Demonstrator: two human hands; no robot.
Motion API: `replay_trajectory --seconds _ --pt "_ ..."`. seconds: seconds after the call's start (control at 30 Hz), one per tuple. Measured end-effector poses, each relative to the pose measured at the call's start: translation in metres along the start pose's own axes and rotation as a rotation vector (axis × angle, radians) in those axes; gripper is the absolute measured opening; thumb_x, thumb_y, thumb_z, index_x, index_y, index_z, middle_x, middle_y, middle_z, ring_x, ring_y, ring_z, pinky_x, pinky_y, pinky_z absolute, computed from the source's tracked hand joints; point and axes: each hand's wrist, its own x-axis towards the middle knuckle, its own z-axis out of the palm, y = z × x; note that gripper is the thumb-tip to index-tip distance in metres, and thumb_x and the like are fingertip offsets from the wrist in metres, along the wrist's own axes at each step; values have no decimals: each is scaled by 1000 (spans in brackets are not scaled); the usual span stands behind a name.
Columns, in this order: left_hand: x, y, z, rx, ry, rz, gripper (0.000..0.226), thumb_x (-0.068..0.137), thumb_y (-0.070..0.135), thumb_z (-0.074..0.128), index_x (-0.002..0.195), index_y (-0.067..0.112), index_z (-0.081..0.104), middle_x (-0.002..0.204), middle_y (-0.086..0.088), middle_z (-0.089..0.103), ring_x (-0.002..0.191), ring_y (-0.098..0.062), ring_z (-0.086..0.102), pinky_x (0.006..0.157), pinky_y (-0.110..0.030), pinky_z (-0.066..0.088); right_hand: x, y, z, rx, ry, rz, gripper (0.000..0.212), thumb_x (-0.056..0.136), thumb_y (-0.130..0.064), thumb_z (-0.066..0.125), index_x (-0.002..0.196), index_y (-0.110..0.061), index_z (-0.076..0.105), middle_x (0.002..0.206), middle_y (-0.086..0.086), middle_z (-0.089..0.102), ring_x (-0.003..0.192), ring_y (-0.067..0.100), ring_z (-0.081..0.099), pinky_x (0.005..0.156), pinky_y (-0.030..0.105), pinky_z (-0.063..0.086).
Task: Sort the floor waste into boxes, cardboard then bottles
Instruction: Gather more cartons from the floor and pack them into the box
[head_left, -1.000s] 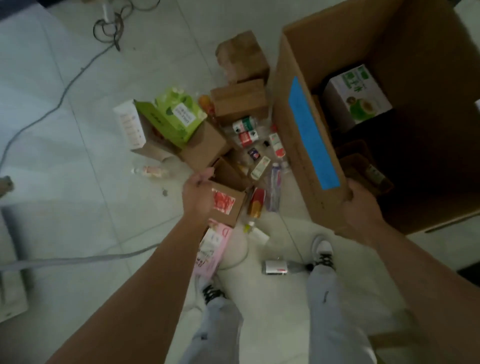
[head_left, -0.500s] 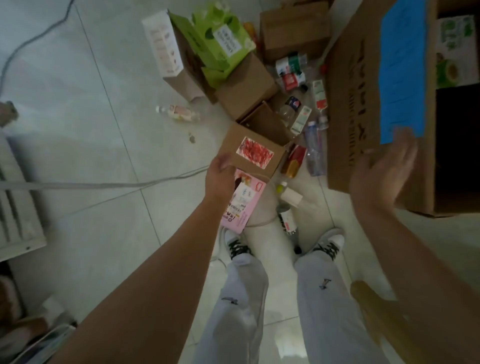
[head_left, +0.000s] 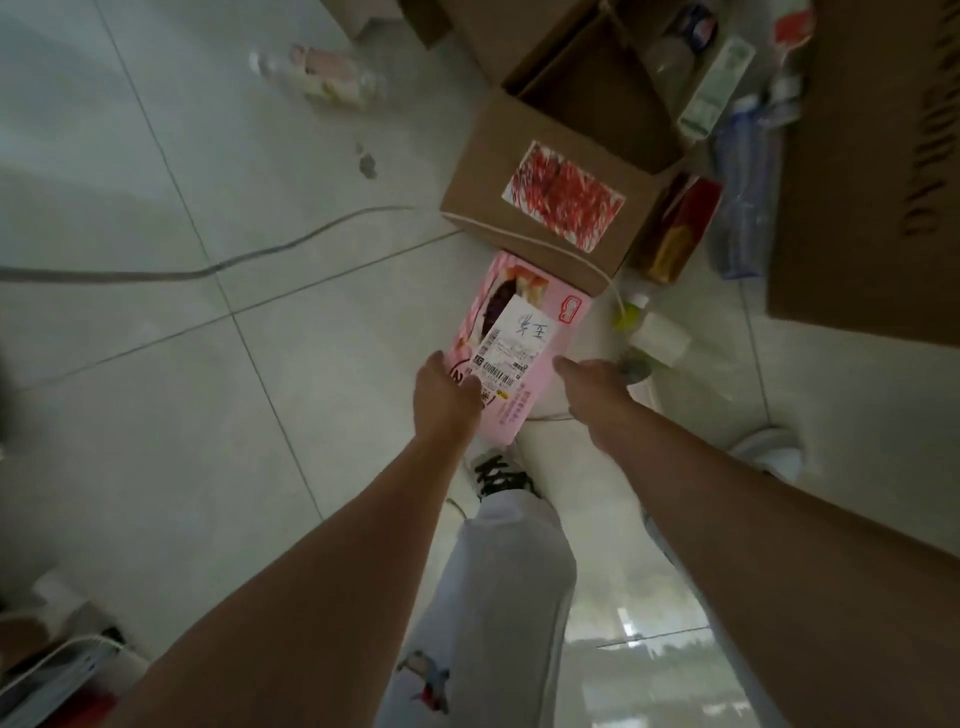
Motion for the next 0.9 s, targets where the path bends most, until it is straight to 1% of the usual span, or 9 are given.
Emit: replay_trajectory --seconds 0.1,0.17,0.23,0.33,0.47,0.53,0.63,0.77,0.9 --pt "46 -8 12 79 -34 -12 73 90 34 60 148 5 27 145 -16 45 122 -33 56 91 -41 52 35 23 15 27 -26 27 64 92 -50 55 134 -2 48 106 8 51 83 20 47 54 27 32" --pt "70 -10 18 100 -129 -36 71 91 44 57 146 8 30 132 -14 57 101 -30 67 72 -36 55 49 34 28 147 -98 54 72 86 -57 59 137 -7 46 117 8 60 86 18 53 63 29 40" --pt "83 -14 21 119 -238 -59 64 89 54 52 137 13 44 111 -9 69 83 -25 72 67 -40 60 57 44 41 244 -155 69 80 78 -62 62 139 -14 43 124 7 64 103 22 61 78 35 47" --pt "72 -12 22 119 -296 -82 60 90 60 48 130 15 51 103 -9 71 81 -26 71 63 -39 60 46 40 49 358 -150 53 74 75 -60 65 132 -16 48 117 6 68 101 23 68 86 42 56" --pt "28 -3 1 130 -249 -54 74 82 72 40 128 16 52 106 -8 67 83 -25 69 63 -35 59 -6 32 36 375 -90 -5 46 89 -46 63 125 -18 55 110 3 70 95 21 68 81 36 56" --pt "-1 2 -16 52 -239 -76 83 75 81 39 127 17 53 113 -11 64 87 -27 70 70 -42 61 -45 33 19 319 -49 -24 57 82 -55 63 127 -22 52 113 3 68 95 21 68 85 41 56" --pt "-64 26 -39 -12 -271 -73 68 89 68 41 127 14 53 112 -11 67 87 -27 70 74 -41 61 -104 31 -15 244 34 -74 73 68 -66 57 132 -33 47 119 4 60 98 24 65 86 47 56" --pt "-158 95 -73 -128 -316 -12 41 99 46 41 124 14 47 112 -7 65 92 -23 65 72 -32 53 -205 0 -74 239 177 -202 43 88 -46 59 127 -27 51 114 3 65 95 20 66 81 43 57" --pt "-221 171 -110 -188 -281 104 35 99 45 44 116 14 48 105 -2 60 84 -13 58 69 -29 48 -283 -42 -132 236 309 -400 53 75 -58 52 125 -41 47 118 2 62 101 23 64 81 48 57"
